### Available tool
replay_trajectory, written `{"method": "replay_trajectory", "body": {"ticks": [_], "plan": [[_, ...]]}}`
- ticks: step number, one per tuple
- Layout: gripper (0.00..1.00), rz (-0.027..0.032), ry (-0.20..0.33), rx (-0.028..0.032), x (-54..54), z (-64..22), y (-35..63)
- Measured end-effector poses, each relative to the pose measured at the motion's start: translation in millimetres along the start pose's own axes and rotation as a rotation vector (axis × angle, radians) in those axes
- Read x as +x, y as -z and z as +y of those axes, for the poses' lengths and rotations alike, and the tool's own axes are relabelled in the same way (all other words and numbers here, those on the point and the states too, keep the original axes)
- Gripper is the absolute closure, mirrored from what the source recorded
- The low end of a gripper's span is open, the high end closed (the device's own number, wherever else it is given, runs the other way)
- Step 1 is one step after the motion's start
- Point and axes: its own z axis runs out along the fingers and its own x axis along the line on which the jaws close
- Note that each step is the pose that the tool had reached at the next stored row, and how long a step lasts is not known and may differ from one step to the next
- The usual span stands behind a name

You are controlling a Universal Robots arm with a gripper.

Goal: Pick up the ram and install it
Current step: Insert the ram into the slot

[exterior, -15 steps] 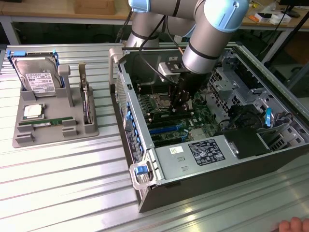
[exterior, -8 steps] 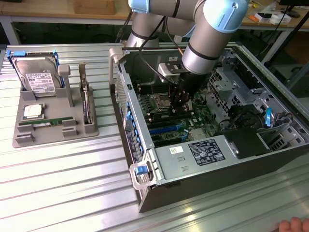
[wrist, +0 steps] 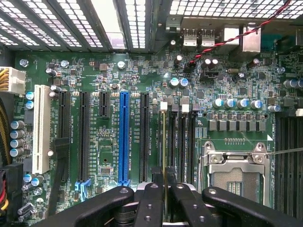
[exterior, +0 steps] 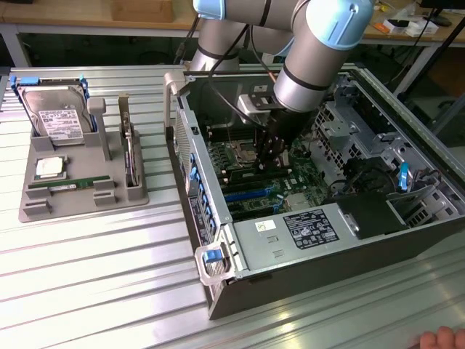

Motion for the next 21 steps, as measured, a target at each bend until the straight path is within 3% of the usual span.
{"method": "replay_trajectory", "body": {"ticks": [19, 21], "plan": [[0.87, -0.0027, -0.030, 0.0007, 0.0, 0.0, 0.0], [0.87, -0.0003, -0.031, 0.0007, 0.1, -0.2, -1.8]]}}
